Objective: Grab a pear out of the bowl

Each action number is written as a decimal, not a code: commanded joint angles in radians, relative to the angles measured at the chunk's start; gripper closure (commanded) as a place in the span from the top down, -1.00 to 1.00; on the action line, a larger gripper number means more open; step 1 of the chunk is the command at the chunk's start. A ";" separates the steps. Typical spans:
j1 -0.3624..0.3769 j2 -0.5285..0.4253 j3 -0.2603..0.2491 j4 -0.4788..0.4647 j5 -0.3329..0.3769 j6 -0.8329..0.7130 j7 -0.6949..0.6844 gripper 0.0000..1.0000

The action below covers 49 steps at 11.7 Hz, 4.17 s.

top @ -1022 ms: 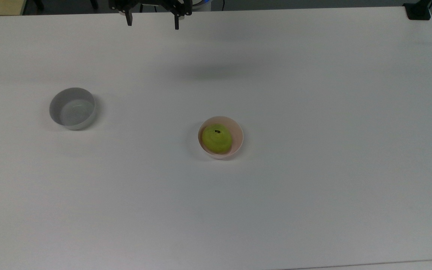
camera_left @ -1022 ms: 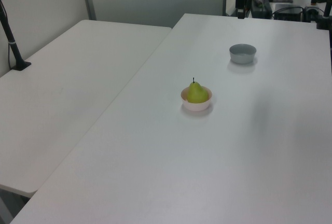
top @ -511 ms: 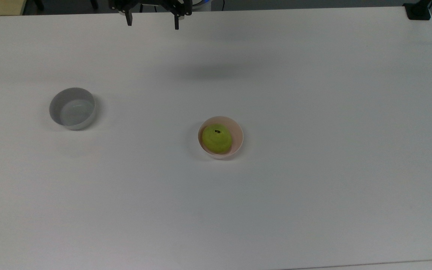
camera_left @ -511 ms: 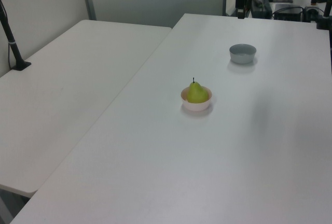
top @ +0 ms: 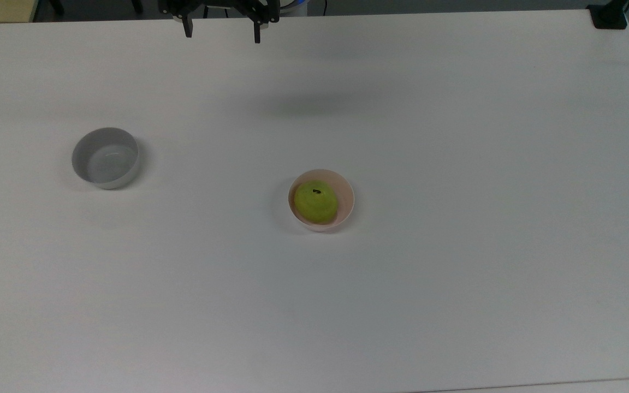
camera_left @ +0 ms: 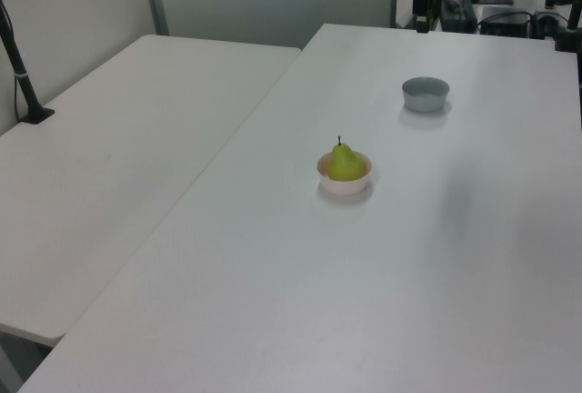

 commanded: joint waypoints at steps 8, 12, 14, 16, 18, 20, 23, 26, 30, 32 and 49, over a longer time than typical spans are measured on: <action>0.038 0.037 0.006 0.013 0.027 0.036 0.010 1.00; 0.096 0.087 0.006 0.014 0.041 0.212 0.017 1.00; 0.124 0.112 0.006 0.014 0.041 0.291 0.019 1.00; 0.139 0.126 0.007 0.013 0.041 0.325 0.021 1.00; 0.155 0.140 0.010 0.002 0.041 0.371 0.019 1.00; 0.156 0.172 0.012 -0.013 0.038 0.376 0.019 1.00; 0.161 0.201 0.019 -0.096 0.029 0.479 0.019 1.00; 0.161 0.261 0.032 -0.128 0.021 0.556 0.017 1.00; 0.163 0.328 0.032 -0.128 -0.016 0.573 0.019 1.00; 0.164 0.356 0.032 -0.141 -0.016 0.625 0.019 1.00; 0.164 0.410 0.032 -0.142 -0.083 0.689 0.019 0.04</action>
